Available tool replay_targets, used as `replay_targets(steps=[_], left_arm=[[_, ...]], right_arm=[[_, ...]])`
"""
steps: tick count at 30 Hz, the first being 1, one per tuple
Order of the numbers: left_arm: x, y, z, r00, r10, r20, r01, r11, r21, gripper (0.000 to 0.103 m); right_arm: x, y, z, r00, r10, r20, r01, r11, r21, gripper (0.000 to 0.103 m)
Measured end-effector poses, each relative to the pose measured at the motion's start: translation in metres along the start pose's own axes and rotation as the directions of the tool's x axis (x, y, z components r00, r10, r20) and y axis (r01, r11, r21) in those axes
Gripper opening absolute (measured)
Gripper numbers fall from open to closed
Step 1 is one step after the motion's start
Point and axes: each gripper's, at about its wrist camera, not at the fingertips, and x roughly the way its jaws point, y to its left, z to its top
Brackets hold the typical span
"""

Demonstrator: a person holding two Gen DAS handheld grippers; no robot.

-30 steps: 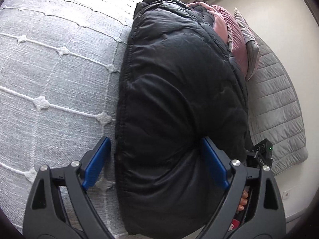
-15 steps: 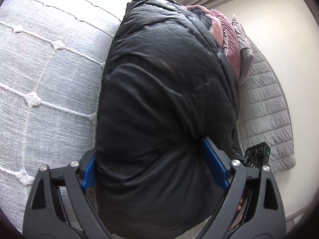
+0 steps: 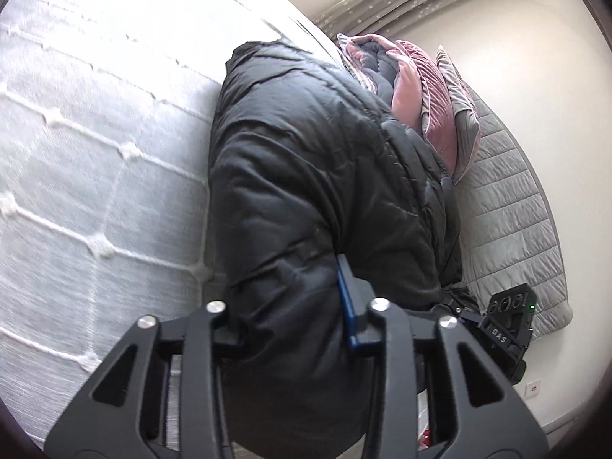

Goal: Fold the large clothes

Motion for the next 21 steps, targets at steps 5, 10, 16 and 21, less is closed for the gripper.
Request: replay_targets(steps=[5, 10, 16, 21], left_arm=[[-0.040, -0.005, 0.029, 0.992, 0.068, 0.103, -0.077, 0.993, 0.089, 0.031], [-0.108, 0.019, 0.070, 0.957, 0.058, 0.283, -0.098, 0.987, 0.129, 0.030], [-0.118, 0.100, 0.104, 0.932, 0.200, 0.303, -0.219, 0.975, 0.029, 0.035], [-0.096, 0.159, 0.107, 0.941, 0.251, 0.228, -0.247, 0.968, -0.049, 0.045]], right_arm=[[0.019, 0.057, 0.002, 0.998, 0.020, 0.053, -0.013, 0.992, -0.125, 0.023], [0.045, 0.125, 0.008, 0.983, 0.139, 0.121, -0.107, 0.965, -0.238, 0.022], [0.146, 0.157, -0.004, 0.983, 0.168, 0.077, -0.153, 0.975, -0.163, 0.022], [0.221, 0.135, -0.034, 0.991, 0.131, 0.006, -0.131, 0.989, -0.069, 0.029]])
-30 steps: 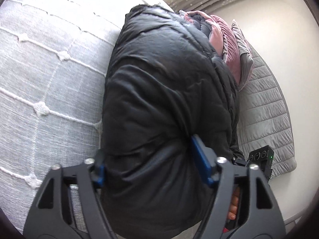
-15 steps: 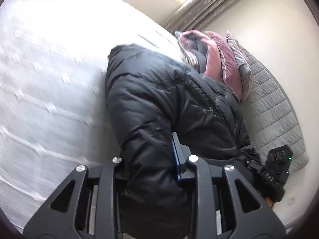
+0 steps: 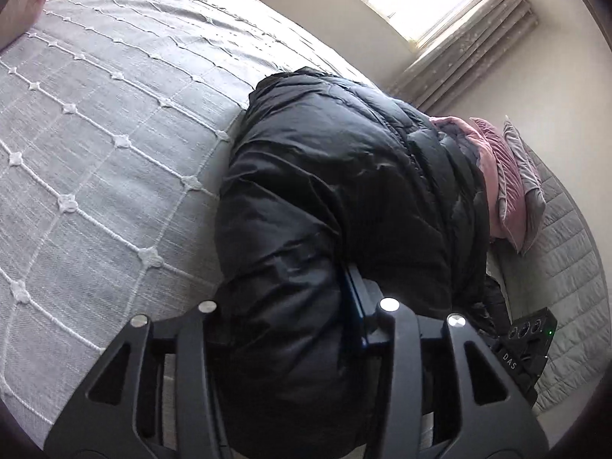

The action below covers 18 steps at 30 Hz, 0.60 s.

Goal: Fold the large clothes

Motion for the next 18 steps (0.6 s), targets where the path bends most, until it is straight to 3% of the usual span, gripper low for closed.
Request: replay_targets(steps=[6, 9, 11, 13, 18], left_arm=[[-0.004, -0.008, 0.004, 1.000, 0.011, 0.013, -0.011, 0.999, 0.031, 0.049], [-0.007, -0.010, 0.001, 0.998, 0.065, 0.001, -0.065, 0.997, 0.037, 0.062], [-0.015, -0.012, -0.002, 0.995, 0.100, 0.011, -0.100, 0.994, 0.047, 0.064], [-0.024, -0.018, -0.007, 0.987, 0.158, 0.034, -0.160, 0.984, 0.084, 0.065], [-0.044, -0.038, -0.024, 0.952, 0.284, 0.114, -0.300, 0.938, 0.173, 0.065]], right_arm=[[-0.012, -0.010, -0.004, 1.000, 0.010, -0.007, -0.010, 0.999, 0.045, 0.030], [-0.014, -0.017, -0.003, 0.999, -0.027, -0.041, 0.030, 0.997, 0.069, 0.046], [-0.015, -0.019, -0.002, 0.994, -0.081, -0.078, 0.085, 0.996, 0.041, 0.064], [-0.019, -0.017, 0.000, 0.986, -0.142, -0.083, 0.142, 0.990, 0.000, 0.073], [-0.039, -0.003, -0.008, 0.965, -0.257, -0.058, 0.249, 0.961, -0.119, 0.074]])
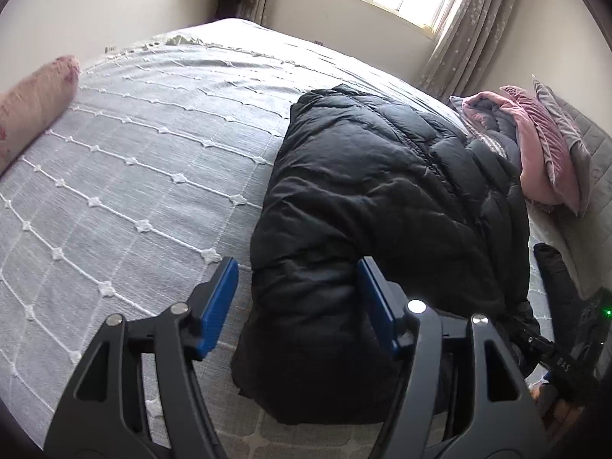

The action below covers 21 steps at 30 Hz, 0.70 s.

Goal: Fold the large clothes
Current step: 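Release the folded jacket and pull both grippers back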

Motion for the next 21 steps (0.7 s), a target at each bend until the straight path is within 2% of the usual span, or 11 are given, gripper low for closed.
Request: replay_targets(steps=[5, 9, 11, 13, 14, 17, 21], left_arm=[[-0.021, -0.011, -0.009, 0.998, 0.042, 0.041, -0.043, 0.998, 0.043, 0.066], [-0.026, -0.012, -0.009, 0.999, 0.036, 0.040, -0.037, 0.999, 0.037, 0.066], [-0.029, -0.016, -0.010, 0.998, 0.028, 0.048, -0.030, 0.999, 0.036, 0.066], [-0.031, -0.018, -0.011, 0.998, 0.030, 0.049, -0.032, 0.999, 0.041, 0.066], [-0.032, -0.018, -0.011, 0.998, 0.033, 0.046, -0.035, 0.998, 0.043, 0.066], [-0.031, -0.016, -0.012, 0.999, 0.041, 0.033, -0.042, 0.999, 0.027, 0.066], [-0.037, -0.012, -0.014, 1.000, 0.018, 0.003, -0.018, 1.000, -0.020, 0.066]], right_arm=[[-0.017, 0.027, -0.006, 0.992, -0.122, 0.043, 0.125, 0.988, -0.088, 0.074], [-0.043, 0.047, -0.012, 0.977, -0.176, 0.119, 0.191, 0.973, -0.128, 0.071], [-0.059, 0.048, -0.016, 0.971, -0.173, 0.166, 0.201, 0.965, -0.168, 0.039], [-0.064, 0.067, -0.019, 0.962, -0.170, 0.212, 0.217, 0.950, -0.223, 0.028], [-0.069, 0.073, -0.022, 0.963, -0.152, 0.222, 0.207, 0.946, -0.249, 0.027], [-0.057, 0.093, -0.031, 0.976, -0.125, 0.177, 0.177, 0.933, -0.313, 0.027], [-0.021, 0.090, -0.040, 0.964, -0.243, 0.111, 0.266, 0.901, -0.341, 0.027]])
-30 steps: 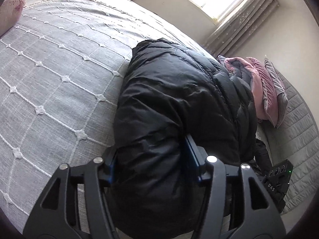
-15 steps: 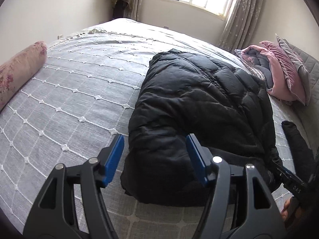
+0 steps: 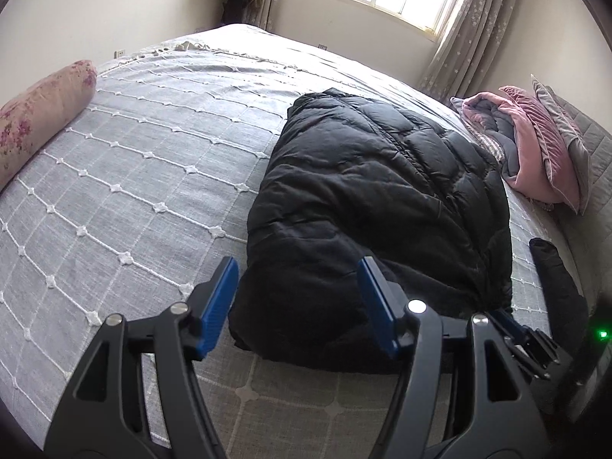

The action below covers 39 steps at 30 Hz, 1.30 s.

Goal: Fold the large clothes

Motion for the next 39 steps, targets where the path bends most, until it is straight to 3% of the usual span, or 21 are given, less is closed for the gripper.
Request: replay_targets(steps=[4, 8, 12, 13, 14, 16, 18, 21, 25, 33, 36, 39], left_arm=[[-0.020, 0.001, -0.002, 1.000, -0.014, 0.024, 0.014, 1.000, -0.005, 0.066], [-0.045, -0.001, -0.007, 0.999, -0.009, 0.049, 0.008, 1.000, 0.009, 0.066], [-0.082, -0.005, -0.021, 0.995, -0.019, 0.095, 0.015, 0.999, 0.034, 0.083], [-0.092, -0.006, -0.025, 0.994, -0.017, 0.110, 0.013, 0.999, 0.043, 0.085], [-0.101, -0.008, -0.031, 0.992, -0.015, 0.123, 0.008, 0.999, 0.053, 0.087], [-0.117, -0.008, -0.043, 0.990, -0.010, 0.141, 0.001, 0.998, 0.064, 0.095], [-0.131, -0.005, -0.058, 0.988, 0.002, 0.156, -0.011, 0.998, 0.056, 0.098], [-0.145, 0.000, -0.080, 0.989, 0.018, 0.148, -0.026, 0.998, 0.051, 0.100], [-0.154, -0.003, -0.100, 0.991, 0.075, 0.110, -0.083, 0.994, 0.072, 0.103], [-0.167, -0.002, -0.128, 0.986, 0.096, 0.137, -0.111, 0.989, 0.101, 0.103], [-0.163, -0.007, -0.130, 0.977, 0.144, 0.155, -0.164, 0.978, 0.127, 0.103], [-0.159, -0.010, -0.130, 0.976, 0.145, 0.162, -0.169, 0.975, 0.143, 0.103]], right_arm=[[-0.014, -0.003, 0.000, 0.993, -0.114, 0.020, 0.115, 0.992, -0.048, 0.027], [-0.054, -0.007, -0.001, 0.996, -0.071, 0.050, 0.073, 0.997, -0.029, 0.028], [-0.088, -0.004, -0.016, 0.999, -0.015, 0.048, 0.017, 0.999, -0.028, 0.032], [-0.099, -0.002, -0.022, 0.998, -0.001, 0.057, 0.002, 1.000, -0.027, 0.041], [-0.106, 0.001, -0.026, 0.998, 0.007, 0.064, -0.005, 1.000, -0.023, 0.057], [-0.131, 0.006, -0.040, 0.994, 0.048, 0.099, -0.046, 0.999, -0.017, 0.068], [-0.153, 0.009, -0.053, 0.990, 0.076, 0.121, -0.074, 0.997, -0.022, 0.069], [-0.177, 0.009, -0.070, 0.981, 0.105, 0.161, -0.108, 0.994, 0.008, 0.078], [-0.195, 0.008, -0.083, 0.976, 0.093, 0.199, -0.103, 0.994, 0.044, 0.085], [-0.196, 0.026, -0.096, 0.979, 0.062, 0.192, -0.065, 0.998, 0.009, 0.091], [-0.197, 0.032, -0.099, 0.978, 0.043, 0.205, -0.046, 0.999, 0.009, 0.102], [-0.198, 0.038, -0.101, 0.976, 0.036, 0.216, -0.033, 0.999, -0.019, 0.103]])
